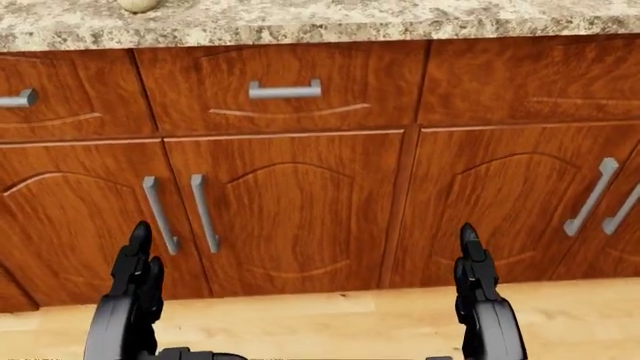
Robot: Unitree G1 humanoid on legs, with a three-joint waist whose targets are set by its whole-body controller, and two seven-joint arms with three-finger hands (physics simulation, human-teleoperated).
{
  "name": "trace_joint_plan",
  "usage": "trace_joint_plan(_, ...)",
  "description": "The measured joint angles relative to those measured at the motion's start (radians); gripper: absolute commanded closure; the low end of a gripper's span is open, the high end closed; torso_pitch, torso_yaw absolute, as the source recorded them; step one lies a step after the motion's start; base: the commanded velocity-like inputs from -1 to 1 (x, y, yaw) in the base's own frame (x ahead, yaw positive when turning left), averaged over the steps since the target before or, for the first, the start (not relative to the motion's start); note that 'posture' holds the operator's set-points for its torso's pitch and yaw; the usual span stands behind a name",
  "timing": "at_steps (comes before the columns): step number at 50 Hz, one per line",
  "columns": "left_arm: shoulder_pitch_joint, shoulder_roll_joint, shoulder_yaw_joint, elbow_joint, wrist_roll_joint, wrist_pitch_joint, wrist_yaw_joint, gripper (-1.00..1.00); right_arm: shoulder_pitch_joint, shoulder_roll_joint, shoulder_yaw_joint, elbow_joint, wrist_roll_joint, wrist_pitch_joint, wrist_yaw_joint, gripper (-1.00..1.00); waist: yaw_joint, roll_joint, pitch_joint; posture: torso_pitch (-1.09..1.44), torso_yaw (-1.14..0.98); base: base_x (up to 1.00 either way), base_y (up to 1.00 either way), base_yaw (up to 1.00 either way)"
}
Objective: Pick up the wedge of cheese and place it on the slice of bread to prepare a simple cheese on bread dish.
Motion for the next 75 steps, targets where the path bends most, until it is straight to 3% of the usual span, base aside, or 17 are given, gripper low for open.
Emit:
trace_joint_plan(2, 0.004, 0.000, -0.002, 0.013, 0.001, 0.005, -0.003, -1.00, 0.007, 0.001, -0.001, 0.008, 0.000, 0.004, -0.003, -1.00, -0.006, -0.016, -0.015, 0.00, 0.00, 0.00, 0.43, 0.00)
trace_joint_plan(4, 0.001, 0.003, 0.004, 0.012, 0.002, 0.003, -0.003, -1.00, 0.006, 0.001, 0.003, -0.001, 0.000, 0.005, -0.003, -1.00, -0.006, -0.010, -0.020, 0.00, 0.00, 0.00, 0.43, 0.00)
trace_joint_plan(8, -0.006, 0.003, 0.008, -0.002, 0.004, -0.014, 0.001, -1.00, 0.003, 0.000, 0.008, -0.023, 0.000, -0.006, 0.000, -1.00, -0.009, 0.054, -0.006, 0.00, 0.00, 0.00, 0.43, 0.00)
trace_joint_plan(10, -0.004, 0.003, 0.006, -0.008, 0.004, -0.017, 0.001, -1.00, 0.005, 0.001, 0.010, -0.031, -0.001, -0.004, 0.001, -1.00, -0.002, 0.108, -0.015, 0.00, 0.00, 0.00, 0.43, 0.00)
trace_joint_plan(14, 0.008, 0.015, 0.033, 0.006, 0.006, -0.006, 0.009, -1.00, 0.012, 0.016, 0.041, -0.007, -0.004, 0.007, 0.011, -1.00, 0.023, 0.095, -0.014, 0.00, 0.00, 0.00, 0.43, 0.00)
trace_joint_plan(25, -0.011, 0.008, 0.015, 0.027, 0.009, -0.021, 0.007, -1.00, -0.003, 0.005, 0.020, -0.010, -0.003, -0.006, 0.011, -1.00, 0.006, -0.033, -0.006, 0.00, 0.00, 0.00, 0.43, 0.00)
trace_joint_plan(26, -0.012, 0.003, 0.009, 0.031, 0.009, -0.020, 0.006, -1.00, -0.003, 0.001, 0.015, -0.005, -0.003, -0.006, 0.011, -1.00, -0.003, -0.018, -0.003, 0.00, 0.00, 0.00, 0.42, 0.00)
trace_joint_plan(31, -0.004, 0.002, -0.001, 0.039, 0.009, -0.012, 0.001, -1.00, 0.009, 0.000, 0.004, 0.008, -0.002, 0.007, 0.007, -1.00, -0.007, -0.015, -0.021, 0.00, 0.00, 0.00, 0.43, 0.00)
trace_joint_plan(35, -0.015, 0.003, 0.004, 0.036, 0.010, -0.032, 0.003, -1.00, 0.001, -0.002, 0.004, 0.001, -0.002, -0.011, 0.007, -1.00, -0.009, 0.048, -0.009, 0.00, 0.00, 0.00, 0.43, 0.00)
trace_joint_plan(38, -0.012, 0.009, 0.005, 0.033, 0.011, -0.036, 0.004, -1.00, 0.000, 0.005, 0.008, 0.000, -0.001, -0.015, 0.009, -1.00, 0.000, 0.106, -0.020, 0.00, 0.00, 0.00, 0.43, 0.00)
trace_joint_plan(42, -0.001, 0.015, 0.031, 0.053, 0.014, -0.028, 0.015, -1.00, 0.009, 0.014, 0.037, 0.021, -0.001, -0.009, 0.020, -1.00, 0.022, 0.082, -0.015, 0.00, 0.00, 0.00, 0.43, 0.00)
trace_joint_plan(52, -0.011, 0.010, 0.012, 0.069, 0.015, -0.051, 0.010, -1.00, -0.003, 0.006, 0.017, 0.025, 0.000, -0.034, 0.012, -1.00, 0.008, -0.035, -0.005, 0.00, 0.00, 0.00, 0.43, 0.00)
trace_joint_plan(58, -0.006, 0.000, -0.006, 0.090, 0.016, -0.048, 0.005, -1.00, 0.006, -0.002, -0.003, 0.042, 0.002, -0.026, 0.007, -1.00, -0.009, -0.021, -0.022, 0.00, 0.00, 0.00, 0.41, 0.00)
trace_joint_plan(63, -0.047, 0.017, 0.016, 0.090, 0.018, -0.068, 0.014, -1.00, -0.015, 0.004, 0.007, 0.002, 0.000, -0.017, 0.004, -1.00, -0.019, 0.073, -0.010, 0.00, 0.00, 0.00, 0.00, 0.00)
trace_joint_plan(66, -0.053, 0.032, 0.048, 0.079, 0.019, -0.028, 0.025, -1.00, -0.033, 0.010, 0.017, 0.005, 0.000, 0.037, 0.001, -1.00, 0.003, 0.039, 0.003, 0.00, 0.00, 0.00, 0.00, 0.00)
trace_joint_plan(69, -0.081, 0.035, 0.066, 0.004, -0.013, 0.073, 0.023, -1.00, -0.081, -0.005, -0.011, 0.011, 0.018, 0.082, 0.005, -1.00, 0.015, -0.007, -0.003, 0.00, 0.00, 0.00, 0.00, 0.00)
trace_joint_plan(75, -0.265, 0.087, 0.088, 0.020, -0.039, 0.212, 0.020, -1.00, -0.193, -0.049, -0.068, 0.010, 0.081, 0.171, 0.013, -1.00, 0.017, 0.013, -0.032, 0.00, 0.00, 0.00, 0.00, 0.00)
